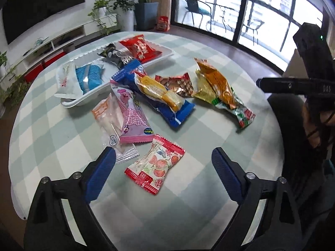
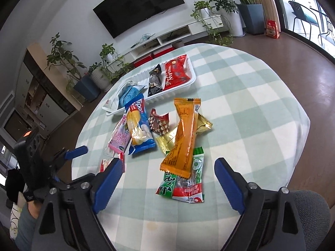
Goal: Organize snacks
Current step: 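Move both grippers back to the remaining snacks on the table, then close left gripper on red-and-white strawberry candy packet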
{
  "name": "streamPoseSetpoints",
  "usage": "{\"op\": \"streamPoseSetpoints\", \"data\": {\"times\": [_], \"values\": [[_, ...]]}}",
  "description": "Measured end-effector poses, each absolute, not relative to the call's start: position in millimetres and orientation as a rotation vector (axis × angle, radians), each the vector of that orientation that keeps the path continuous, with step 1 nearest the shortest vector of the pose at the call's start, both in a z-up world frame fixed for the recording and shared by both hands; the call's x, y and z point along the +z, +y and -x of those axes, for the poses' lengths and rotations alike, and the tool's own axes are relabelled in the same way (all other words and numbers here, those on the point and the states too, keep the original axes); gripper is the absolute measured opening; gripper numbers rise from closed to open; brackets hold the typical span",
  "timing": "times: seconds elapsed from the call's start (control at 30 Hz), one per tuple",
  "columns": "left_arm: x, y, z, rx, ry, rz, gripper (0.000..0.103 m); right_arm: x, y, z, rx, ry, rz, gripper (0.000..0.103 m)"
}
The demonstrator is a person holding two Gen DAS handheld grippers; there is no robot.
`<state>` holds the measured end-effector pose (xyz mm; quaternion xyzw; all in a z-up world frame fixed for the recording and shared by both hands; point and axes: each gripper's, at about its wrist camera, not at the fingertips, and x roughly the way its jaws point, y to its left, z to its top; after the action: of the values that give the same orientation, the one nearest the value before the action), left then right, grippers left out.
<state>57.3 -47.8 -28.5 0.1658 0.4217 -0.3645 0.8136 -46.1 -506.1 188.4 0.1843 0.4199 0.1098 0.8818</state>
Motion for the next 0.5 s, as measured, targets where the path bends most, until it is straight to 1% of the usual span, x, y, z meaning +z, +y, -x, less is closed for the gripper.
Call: {"op": "streamPoseSetpoints", "data": {"times": [0.17,0.23,0.27,0.3,0.37,0.4,0.47,0.5], "values": [[-44,-59,-72,-0.869,0.946,-0.466,0.075,184,-505,47,0.232,0.887,-0.381,0.090],[-49,-63,-76,-0.894,0.964,-0.496,0.074,184,-505,47,0.232,0.889,-0.383,0.090],[-52,-65,-77,-0.914,0.974,-0.501,0.070,184,-505,47,0.232,0.889,-0.383,0.090],[-54,-66,-78,-0.928,0.989,-0.504,0.064,184,-505,46,0.231,0.890,-0.382,0.090],[-61,-70,-83,-0.935,1.020,-0.515,0.056,184,-506,46,0.229,0.891,-0.385,0.090],[-64,-71,-85,-0.932,1.036,-0.520,0.053,183,-506,46,0.229,0.893,-0.388,0.090],[-65,-71,-89,-0.934,1.043,-0.507,0.052,181,-507,46,0.228,0.898,-0.389,0.090],[-64,-71,-91,-0.926,1.049,-0.502,0.049,181,-507,46,0.228,0.900,-0.390,0.090]]}}
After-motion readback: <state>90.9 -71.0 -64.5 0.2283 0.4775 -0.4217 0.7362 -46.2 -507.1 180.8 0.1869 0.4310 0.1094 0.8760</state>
